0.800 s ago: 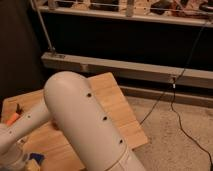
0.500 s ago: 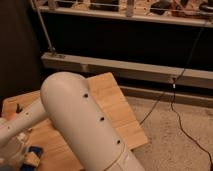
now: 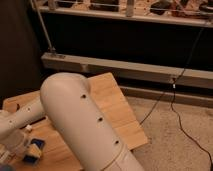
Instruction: Wipe the white sponge on the table
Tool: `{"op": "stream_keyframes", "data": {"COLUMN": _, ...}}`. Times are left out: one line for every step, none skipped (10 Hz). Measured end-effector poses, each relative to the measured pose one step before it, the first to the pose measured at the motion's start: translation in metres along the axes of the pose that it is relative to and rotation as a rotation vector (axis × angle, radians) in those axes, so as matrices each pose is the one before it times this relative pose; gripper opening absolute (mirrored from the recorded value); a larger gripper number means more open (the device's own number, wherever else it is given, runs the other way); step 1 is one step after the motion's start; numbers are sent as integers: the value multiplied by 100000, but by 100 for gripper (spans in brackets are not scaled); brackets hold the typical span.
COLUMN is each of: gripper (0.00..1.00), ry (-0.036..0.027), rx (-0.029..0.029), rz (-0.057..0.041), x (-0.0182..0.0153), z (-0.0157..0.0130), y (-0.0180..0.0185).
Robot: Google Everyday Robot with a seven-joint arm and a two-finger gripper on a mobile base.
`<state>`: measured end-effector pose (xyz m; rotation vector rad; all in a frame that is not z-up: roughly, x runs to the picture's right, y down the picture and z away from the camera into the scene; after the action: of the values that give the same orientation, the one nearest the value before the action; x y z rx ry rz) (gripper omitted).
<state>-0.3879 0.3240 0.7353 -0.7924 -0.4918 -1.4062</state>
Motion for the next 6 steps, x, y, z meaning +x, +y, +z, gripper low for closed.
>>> {"op": "stream_keyframes", "data": {"gripper": 37, "ry": -725, "rx": 244, "rz": 698, "x": 388, "z": 72, "y": -281}}
{"op": "stream_keyframes", "data": {"gripper": 37, "ry": 526, "rx": 324, "rz": 918, "x": 1024, "z": -66, "y": -302}}
{"op": "stream_keyframes", "data": {"gripper": 37, "ry": 494, "rx": -104, "rz": 588, "x": 669, "z": -81, "y": -53}}
{"op": "stream_keyframes", "data": {"gripper": 37, "ry": 847, "rx": -228, "rz": 1235, "x": 982, "z": -160, "y": 104}}
{"op": "stream_keyframes", "data": {"gripper": 37, "ry": 1433, "rx": -611, "rz": 2098, "x": 1375, "z": -311, "y": 604}}
{"op": "stream_keyframes", "data": {"gripper": 37, "ry": 1096, "rx": -930, "rz": 1685, "x": 1025, "z": -93, "y": 723}}
